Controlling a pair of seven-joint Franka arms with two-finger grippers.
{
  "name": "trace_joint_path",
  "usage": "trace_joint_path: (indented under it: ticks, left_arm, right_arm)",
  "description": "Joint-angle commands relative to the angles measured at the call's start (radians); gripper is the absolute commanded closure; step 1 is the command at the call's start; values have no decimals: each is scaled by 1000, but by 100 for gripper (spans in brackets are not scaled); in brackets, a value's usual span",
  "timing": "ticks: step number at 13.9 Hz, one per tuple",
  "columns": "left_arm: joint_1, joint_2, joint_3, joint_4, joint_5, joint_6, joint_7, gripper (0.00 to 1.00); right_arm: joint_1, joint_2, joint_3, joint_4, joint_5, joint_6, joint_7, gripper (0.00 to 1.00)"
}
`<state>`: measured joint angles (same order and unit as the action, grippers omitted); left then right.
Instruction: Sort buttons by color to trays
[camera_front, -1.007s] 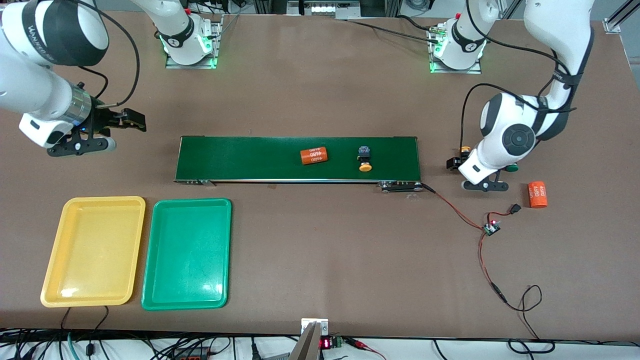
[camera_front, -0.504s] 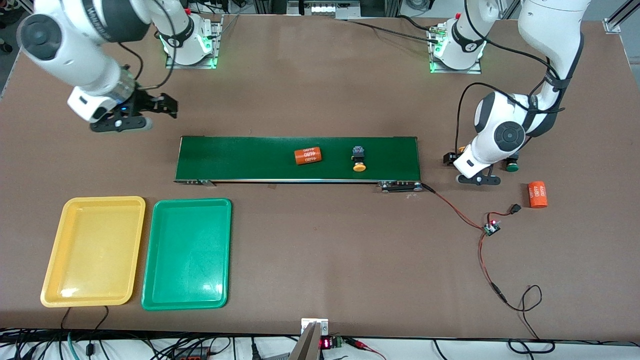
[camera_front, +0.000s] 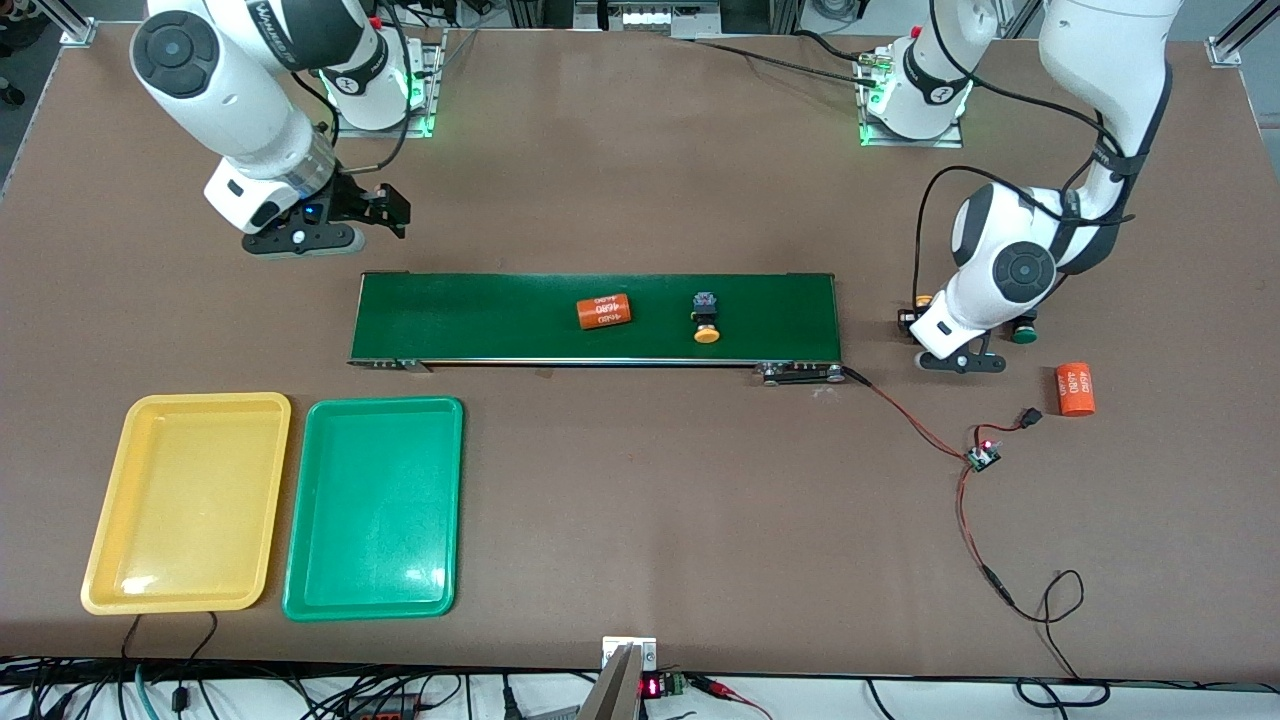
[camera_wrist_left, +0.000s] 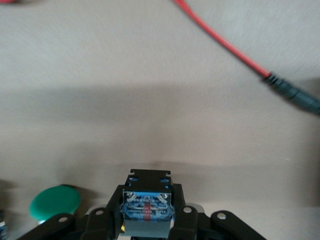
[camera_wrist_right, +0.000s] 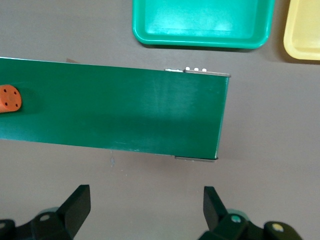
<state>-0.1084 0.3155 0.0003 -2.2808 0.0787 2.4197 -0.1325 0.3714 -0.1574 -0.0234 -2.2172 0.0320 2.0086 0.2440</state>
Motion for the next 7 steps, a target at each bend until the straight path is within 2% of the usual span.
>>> trace_joint_path:
  ticks: [1, 3, 4, 7]
  left_arm:
    - [-10, -49, -23, 127, 3, -225, -9, 74]
    - [-11, -50, -103, 216, -64, -336, -31, 74]
    - [-13, -49, -147, 236, -109, -350, -54, 74]
    - [-30, -12, -264, 257, -194, -279, -183, 74]
  right_arm:
    - [17, 1, -7, -9, 8, 21, 20, 0]
    - [17, 1, -7, -9, 8, 21, 20, 0]
    - [17, 1, -7, -9, 8, 19, 20, 0]
    - [17, 1, -7, -9, 8, 18, 18, 0]
